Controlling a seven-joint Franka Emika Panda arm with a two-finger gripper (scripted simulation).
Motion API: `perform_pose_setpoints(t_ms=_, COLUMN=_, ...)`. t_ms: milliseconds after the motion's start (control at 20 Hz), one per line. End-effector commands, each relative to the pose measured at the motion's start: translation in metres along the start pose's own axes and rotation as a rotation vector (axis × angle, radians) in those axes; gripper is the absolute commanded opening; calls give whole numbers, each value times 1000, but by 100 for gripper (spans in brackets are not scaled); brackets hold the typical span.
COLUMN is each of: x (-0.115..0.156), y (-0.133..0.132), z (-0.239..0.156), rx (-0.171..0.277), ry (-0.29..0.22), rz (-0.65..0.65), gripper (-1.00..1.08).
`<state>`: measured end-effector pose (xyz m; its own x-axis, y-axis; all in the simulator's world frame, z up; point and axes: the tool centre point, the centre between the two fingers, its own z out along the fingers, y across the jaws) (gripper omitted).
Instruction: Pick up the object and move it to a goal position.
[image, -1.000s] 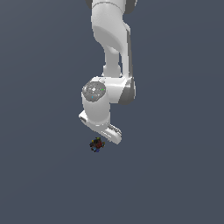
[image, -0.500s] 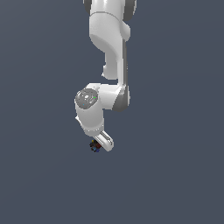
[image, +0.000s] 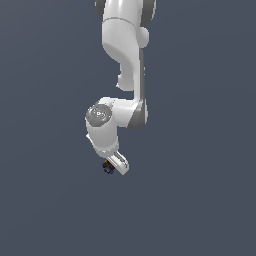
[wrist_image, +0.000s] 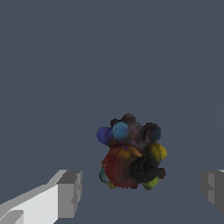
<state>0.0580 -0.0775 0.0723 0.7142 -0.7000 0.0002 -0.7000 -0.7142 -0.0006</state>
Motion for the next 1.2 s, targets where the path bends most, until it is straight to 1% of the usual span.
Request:
perform_pose_setpoints(t_ms=0, x=-1, y=0, z=10, rx=-1, ry=-1, rz=1, gripper=100)
perform_pose_setpoints(t_ms=300, x=0, y=1, z=39, rx=-1, ry=0, rz=5, gripper=100)
perform_pose_setpoints(t_ms=550, x=1, y=0, z=43, rx=-1, ry=0, rz=5, gripper=100)
perform_pose_setpoints(t_ms=600, x=1, y=0, z=43, rx=-1, ry=0, rz=5, gripper=-100)
perform_pose_setpoints(t_ms=1050, x=1, y=0, z=43, rx=-1, ry=0, rz=5, gripper=-100)
perform_pose_setpoints(t_ms=1150, x=3, y=-1, z=38, rx=4, ry=6, rz=5, gripper=-100)
